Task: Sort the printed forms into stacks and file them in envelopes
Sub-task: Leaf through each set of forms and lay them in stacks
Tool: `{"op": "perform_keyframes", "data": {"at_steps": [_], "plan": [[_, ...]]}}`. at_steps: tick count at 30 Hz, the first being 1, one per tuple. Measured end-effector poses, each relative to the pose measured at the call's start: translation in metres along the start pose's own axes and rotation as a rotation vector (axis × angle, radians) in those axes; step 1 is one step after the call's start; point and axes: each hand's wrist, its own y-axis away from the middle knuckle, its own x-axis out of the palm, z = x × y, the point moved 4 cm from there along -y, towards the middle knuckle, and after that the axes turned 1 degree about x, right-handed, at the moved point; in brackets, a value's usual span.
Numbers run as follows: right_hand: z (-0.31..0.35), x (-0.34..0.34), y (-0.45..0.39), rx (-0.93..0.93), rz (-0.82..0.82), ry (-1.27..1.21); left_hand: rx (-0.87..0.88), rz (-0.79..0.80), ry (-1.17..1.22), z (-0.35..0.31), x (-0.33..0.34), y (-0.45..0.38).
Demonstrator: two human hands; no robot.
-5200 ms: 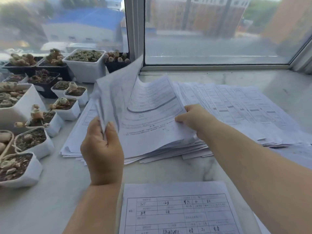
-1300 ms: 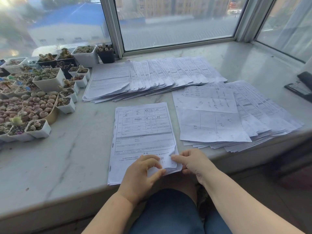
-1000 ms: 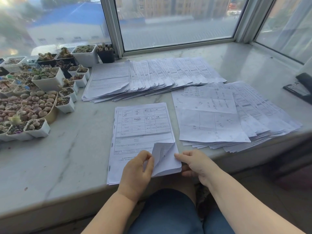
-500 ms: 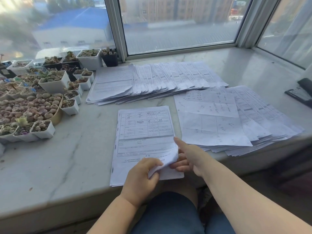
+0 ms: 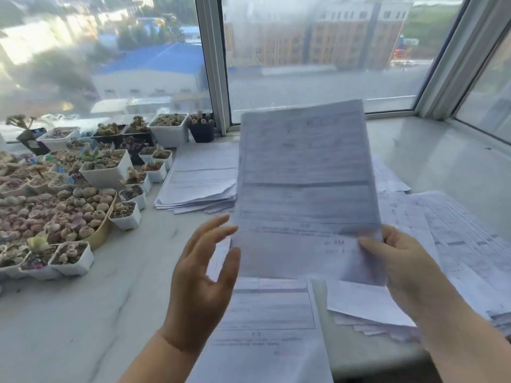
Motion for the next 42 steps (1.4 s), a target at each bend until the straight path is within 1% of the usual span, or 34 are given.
{"op": "perform_keyframes", "data": {"at_steps": [3, 6, 9, 12, 14, 18, 22, 26, 28, 29, 31, 33, 34, 35, 38, 42], "plan": [[0.031, -0.010, -0.049, -0.047, -0.111, -0.235, -0.090, 0.067, -0.103, 0.043, 0.019, -0.042], [0.047, -0.002, -0.097, 0.012, -0.130, -0.452, -0.189, 0.223, -0.194, 0.093, 0.050, -0.079], [0.047, 0.020, -0.144, 0.092, -0.121, -0.543, -0.210, 0.376, -0.288, 0.137, 0.085, -0.111], [0.036, 0.051, -0.189, 0.169, -0.069, -0.567, -0.208, 0.534, -0.394, 0.174, 0.120, -0.131], [0.025, 0.073, -0.216, 0.226, -0.036, -0.594, -0.258, 0.578, -0.391, 0.193, 0.136, -0.136], [0.001, 0.114, -0.257, 0.332, 0.039, -0.626, -0.377, 0.497, -0.256, 0.219, 0.139, -0.130], [-0.025, 0.139, -0.284, 0.396, 0.117, -0.570, -0.471, 0.419, -0.047, 0.230, 0.132, -0.127], [-0.041, 0.143, -0.294, 0.410, 0.155, -0.539, -0.499, 0.356, 0.095, 0.237, 0.126, -0.132], [-0.043, 0.143, -0.293, 0.409, 0.207, -0.548, -0.476, 0.292, 0.139, 0.237, 0.124, -0.132], [-0.043, 0.143, -0.293, 0.413, 0.240, -0.563, -0.440, 0.234, 0.117, 0.237, 0.123, -0.131], [-0.042, 0.146, -0.292, 0.430, 0.290, -0.583, -0.338, 0.123, -0.014, 0.235, 0.119, -0.132], [-0.040, 0.150, -0.292, 0.442, 0.309, -0.577, -0.232, 0.094, -0.091, 0.230, 0.118, -0.135], [-0.038, 0.152, -0.292, 0.443, 0.313, -0.564, -0.198, 0.120, -0.122, 0.229, 0.120, -0.135], [-0.036, 0.156, -0.293, 0.440, 0.318, -0.547, -0.188, 0.161, -0.145, 0.229, 0.123, -0.134], [-0.031, 0.165, -0.296, 0.423, 0.330, -0.511, -0.293, 0.257, -0.198, 0.230, 0.129, -0.131], [-0.029, 0.171, -0.297, 0.400, 0.341, -0.490, -0.289, 0.233, -0.219, 0.229, 0.128, -0.131]]}}
